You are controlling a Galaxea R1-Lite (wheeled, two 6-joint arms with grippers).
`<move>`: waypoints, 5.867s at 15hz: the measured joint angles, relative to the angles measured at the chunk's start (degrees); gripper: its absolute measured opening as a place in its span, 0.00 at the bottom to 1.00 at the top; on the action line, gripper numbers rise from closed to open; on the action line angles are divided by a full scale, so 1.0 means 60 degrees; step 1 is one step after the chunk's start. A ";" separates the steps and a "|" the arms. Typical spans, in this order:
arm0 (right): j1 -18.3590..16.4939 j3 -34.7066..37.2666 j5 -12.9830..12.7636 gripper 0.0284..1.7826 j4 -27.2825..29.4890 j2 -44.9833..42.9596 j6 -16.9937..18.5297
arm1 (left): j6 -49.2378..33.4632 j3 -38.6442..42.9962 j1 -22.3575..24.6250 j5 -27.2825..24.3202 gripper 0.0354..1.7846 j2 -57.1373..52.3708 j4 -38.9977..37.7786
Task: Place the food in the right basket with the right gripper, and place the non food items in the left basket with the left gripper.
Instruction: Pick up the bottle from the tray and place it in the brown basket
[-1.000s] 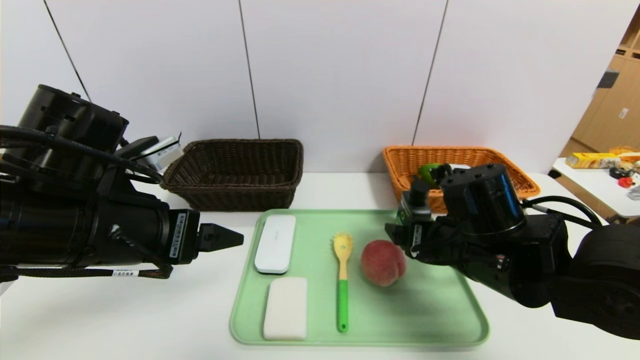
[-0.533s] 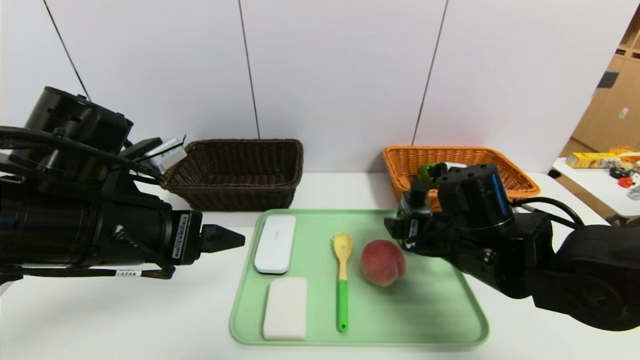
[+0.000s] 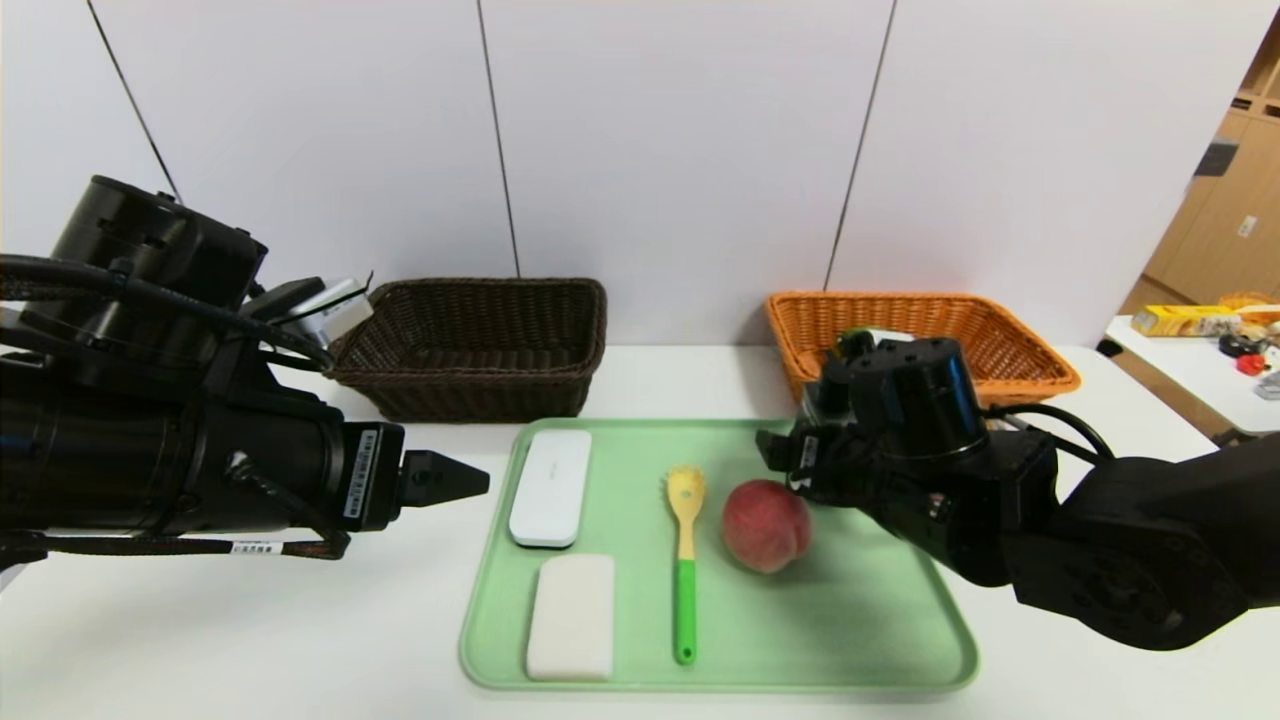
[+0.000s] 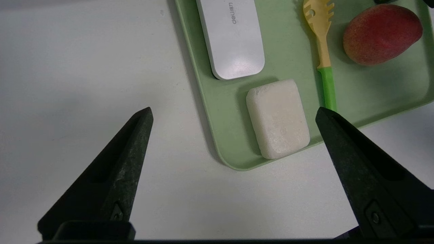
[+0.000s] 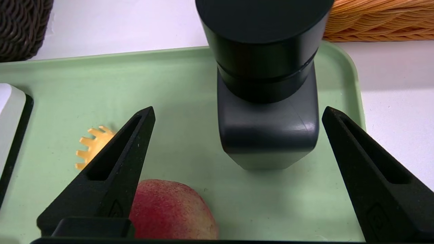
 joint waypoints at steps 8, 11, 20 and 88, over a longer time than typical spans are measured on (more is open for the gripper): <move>-0.0256 -0.0077 0.0000 0.86 -0.0270 0.0183 -0.0408 | -0.0004 0.0069 0.0006 -0.0016 0.94 0.0014 -0.0012; -0.0289 -0.0069 0.0004 0.59 -0.0583 0.0339 -0.0492 | -0.0014 0.0095 0.0006 -0.0012 0.94 0.0014 -0.0008; -0.0284 -0.0069 0.0106 0.33 -0.0504 0.0016 -0.0459 | -0.0012 0.0219 0.0004 -0.0016 0.94 0.0014 -0.0012; 0.0447 -1.0648 0.3090 0.93 1.4631 0.1032 0.0666 | -0.1705 -0.1382 -0.1792 0.2621 0.94 0.0648 -0.1211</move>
